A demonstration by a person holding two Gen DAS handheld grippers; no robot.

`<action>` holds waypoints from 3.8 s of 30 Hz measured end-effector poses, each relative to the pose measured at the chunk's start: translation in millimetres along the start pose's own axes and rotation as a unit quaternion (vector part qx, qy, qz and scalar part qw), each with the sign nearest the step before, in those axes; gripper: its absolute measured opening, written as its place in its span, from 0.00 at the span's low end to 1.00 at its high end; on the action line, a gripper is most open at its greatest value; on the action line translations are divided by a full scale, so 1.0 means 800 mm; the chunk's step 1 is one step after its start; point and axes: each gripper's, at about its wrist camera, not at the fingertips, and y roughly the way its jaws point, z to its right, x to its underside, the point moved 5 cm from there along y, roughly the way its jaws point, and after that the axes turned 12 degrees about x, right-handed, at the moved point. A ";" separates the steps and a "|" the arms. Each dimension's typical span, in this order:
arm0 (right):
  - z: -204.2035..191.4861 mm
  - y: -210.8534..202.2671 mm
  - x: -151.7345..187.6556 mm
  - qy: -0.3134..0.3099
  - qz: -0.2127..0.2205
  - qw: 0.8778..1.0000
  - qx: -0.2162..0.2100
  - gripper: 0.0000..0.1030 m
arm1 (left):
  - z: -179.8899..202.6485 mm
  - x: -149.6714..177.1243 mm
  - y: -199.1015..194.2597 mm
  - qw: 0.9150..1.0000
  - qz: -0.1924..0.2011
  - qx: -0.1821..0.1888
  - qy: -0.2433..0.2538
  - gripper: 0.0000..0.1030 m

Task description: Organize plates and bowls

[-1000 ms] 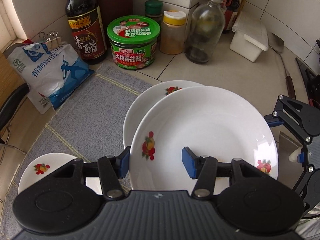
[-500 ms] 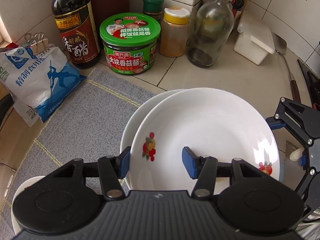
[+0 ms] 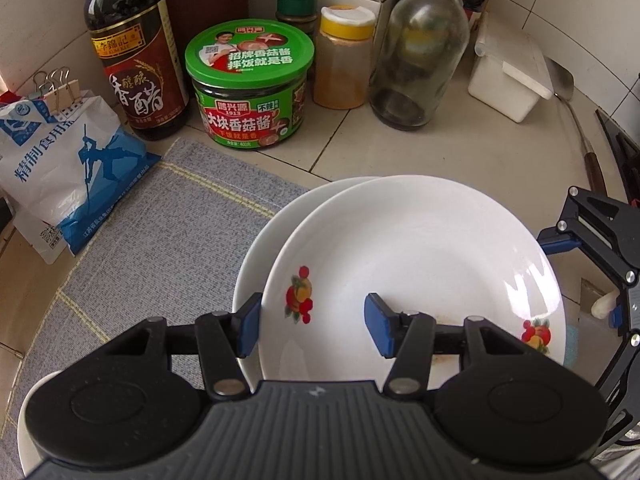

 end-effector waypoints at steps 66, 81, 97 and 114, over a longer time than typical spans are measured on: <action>-0.088 -0.027 -0.084 -0.021 0.072 0.996 -0.039 1.00 | 0.001 0.247 -0.129 0.940 0.147 -0.219 -0.218 0.74; -0.133 0.051 -0.153 -0.017 0.016 0.997 -0.068 1.00 | -0.042 0.271 -0.103 0.927 0.173 -0.226 -0.245 1.00; -0.147 0.188 -0.211 -0.046 -0.097 0.988 -0.107 1.00 | -0.040 0.270 -0.098 0.912 0.220 -0.245 -0.245 1.00; -0.169 0.229 -0.222 -0.131 -0.132 0.970 -0.159 1.00 | -0.044 0.264 -0.096 0.916 0.210 -0.240 -0.243 1.00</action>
